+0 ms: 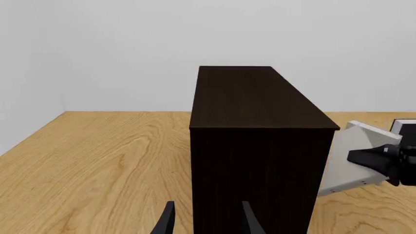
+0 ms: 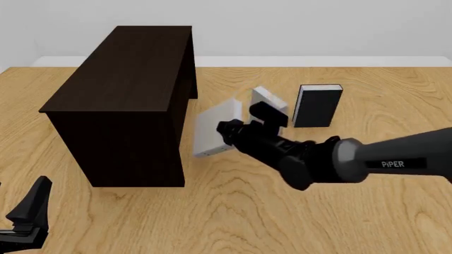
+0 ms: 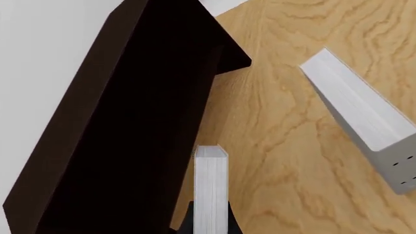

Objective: Pick up the book on the right and place it under the cabinet shelf.

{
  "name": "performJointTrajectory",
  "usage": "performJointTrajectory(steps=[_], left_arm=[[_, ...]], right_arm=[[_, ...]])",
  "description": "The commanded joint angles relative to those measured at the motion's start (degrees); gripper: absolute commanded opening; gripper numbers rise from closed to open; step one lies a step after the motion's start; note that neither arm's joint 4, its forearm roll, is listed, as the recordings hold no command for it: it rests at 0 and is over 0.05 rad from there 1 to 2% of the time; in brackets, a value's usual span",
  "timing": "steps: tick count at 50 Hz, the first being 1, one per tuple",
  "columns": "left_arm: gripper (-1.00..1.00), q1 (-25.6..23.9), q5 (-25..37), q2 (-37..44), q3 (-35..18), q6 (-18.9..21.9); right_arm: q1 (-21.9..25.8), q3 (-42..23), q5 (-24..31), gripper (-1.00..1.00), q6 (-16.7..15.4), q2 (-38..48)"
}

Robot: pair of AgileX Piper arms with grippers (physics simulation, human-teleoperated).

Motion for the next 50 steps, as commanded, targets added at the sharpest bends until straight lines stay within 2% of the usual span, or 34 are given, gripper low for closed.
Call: performJointTrajectory(steps=[1, 17, 50], left_arm=[[1.00, 0.0, 0.0, 0.0, 0.0, 0.0], [1.00, 0.0, 0.0, 0.0, 0.0, 0.0], [1.00, 0.0, 0.0, 0.0, 0.0, 0.0]], right_arm=[[-0.1, -1.8, -4.0, -1.00, 3.2, 3.7], [-0.9, -2.1, -8.2, -1.00, 4.9, 8.4], [-1.0, -0.8, -11.2, -1.00, 5.9, 14.7]])
